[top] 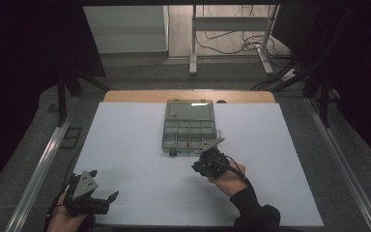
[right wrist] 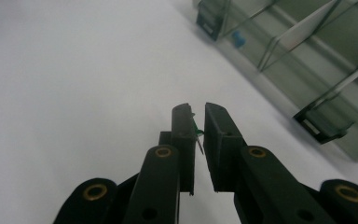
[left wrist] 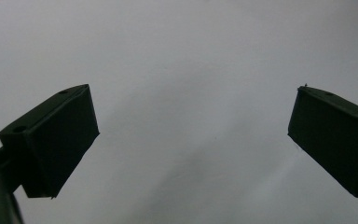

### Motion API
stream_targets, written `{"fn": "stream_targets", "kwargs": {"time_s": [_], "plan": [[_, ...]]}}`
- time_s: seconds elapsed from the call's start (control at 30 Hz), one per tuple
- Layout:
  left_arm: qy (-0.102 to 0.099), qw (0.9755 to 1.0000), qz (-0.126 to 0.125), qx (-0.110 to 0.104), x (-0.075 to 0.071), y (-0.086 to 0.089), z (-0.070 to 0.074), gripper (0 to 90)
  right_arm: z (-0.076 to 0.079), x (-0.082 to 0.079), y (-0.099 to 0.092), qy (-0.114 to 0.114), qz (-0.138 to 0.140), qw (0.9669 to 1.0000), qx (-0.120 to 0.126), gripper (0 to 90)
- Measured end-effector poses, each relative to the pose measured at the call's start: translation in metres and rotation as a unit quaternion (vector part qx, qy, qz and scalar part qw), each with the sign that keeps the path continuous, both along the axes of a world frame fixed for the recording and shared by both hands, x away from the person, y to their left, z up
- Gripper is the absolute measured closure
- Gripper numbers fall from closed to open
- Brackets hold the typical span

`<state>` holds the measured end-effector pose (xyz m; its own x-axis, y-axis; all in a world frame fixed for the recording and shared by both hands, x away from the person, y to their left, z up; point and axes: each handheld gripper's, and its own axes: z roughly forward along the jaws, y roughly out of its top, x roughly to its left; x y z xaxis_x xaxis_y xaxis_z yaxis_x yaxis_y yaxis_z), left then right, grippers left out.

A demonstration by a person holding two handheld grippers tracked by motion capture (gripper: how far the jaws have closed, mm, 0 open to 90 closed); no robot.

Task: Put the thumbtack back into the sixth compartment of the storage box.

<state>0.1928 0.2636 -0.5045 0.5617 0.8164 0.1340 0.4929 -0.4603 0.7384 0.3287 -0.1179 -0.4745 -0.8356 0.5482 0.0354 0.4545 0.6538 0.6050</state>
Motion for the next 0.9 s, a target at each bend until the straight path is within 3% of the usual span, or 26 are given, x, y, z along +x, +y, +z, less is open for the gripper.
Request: {"fn": "stream_targets", "kwargs": {"time_s": [0.9], "plan": [[0.000, 1.0000, 0.000, -0.005, 0.000, 0.001, 0.000, 1.7, 0.010, 0.047, 0.016, -0.022, -0.031, 0.9991, 0.019, 82.4]]}}
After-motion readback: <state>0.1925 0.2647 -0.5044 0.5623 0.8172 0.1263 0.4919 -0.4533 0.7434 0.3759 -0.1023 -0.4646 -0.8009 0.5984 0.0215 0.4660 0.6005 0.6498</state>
